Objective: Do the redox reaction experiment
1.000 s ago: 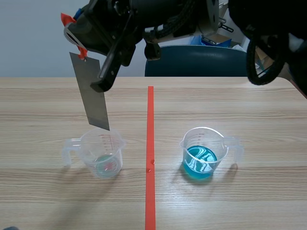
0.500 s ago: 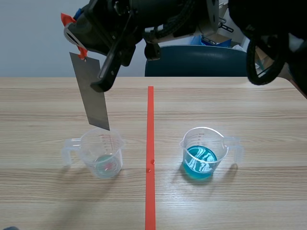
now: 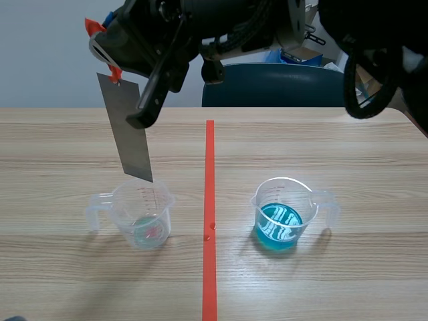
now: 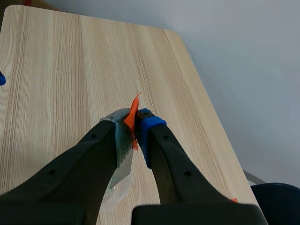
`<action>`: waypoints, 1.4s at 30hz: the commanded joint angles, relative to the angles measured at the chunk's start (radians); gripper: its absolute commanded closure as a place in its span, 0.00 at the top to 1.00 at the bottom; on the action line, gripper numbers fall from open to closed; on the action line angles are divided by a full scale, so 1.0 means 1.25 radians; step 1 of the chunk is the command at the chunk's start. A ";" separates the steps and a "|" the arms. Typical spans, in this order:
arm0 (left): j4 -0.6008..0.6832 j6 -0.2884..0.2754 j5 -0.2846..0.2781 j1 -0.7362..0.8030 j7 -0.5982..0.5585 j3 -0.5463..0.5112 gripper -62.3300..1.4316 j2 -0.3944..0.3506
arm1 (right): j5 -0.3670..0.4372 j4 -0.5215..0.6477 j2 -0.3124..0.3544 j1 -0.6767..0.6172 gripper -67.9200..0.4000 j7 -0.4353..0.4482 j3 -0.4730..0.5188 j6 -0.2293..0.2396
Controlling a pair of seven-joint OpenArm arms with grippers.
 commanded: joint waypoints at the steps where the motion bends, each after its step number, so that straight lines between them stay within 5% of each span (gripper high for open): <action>1: 0.013 -0.002 -0.004 0.002 -0.011 -0.001 1.00 0.004 | 0.004 0.000 0.000 0.012 0.02 0.013 0.004 -0.003; 15: 0.013 -0.002 -0.004 0.002 -0.012 -0.001 1.00 0.004 | 0.004 0.003 0.027 -0.005 0.02 0.023 0.035 0.010; 26: 0.013 -0.002 -0.004 0.002 -0.012 -0.001 1.00 0.004 | 0.075 0.056 0.210 -0.148 0.02 0.074 0.243 0.085; 36: 0.013 -0.002 -0.004 0.002 -0.012 -0.001 1.00 0.004 | 0.129 0.085 0.383 -0.306 0.02 0.139 0.443 0.110; 42: 0.013 -0.002 -0.004 0.002 -0.012 -0.001 1.00 0.004 | 0.129 0.085 0.438 -0.394 0.02 0.173 0.522 0.127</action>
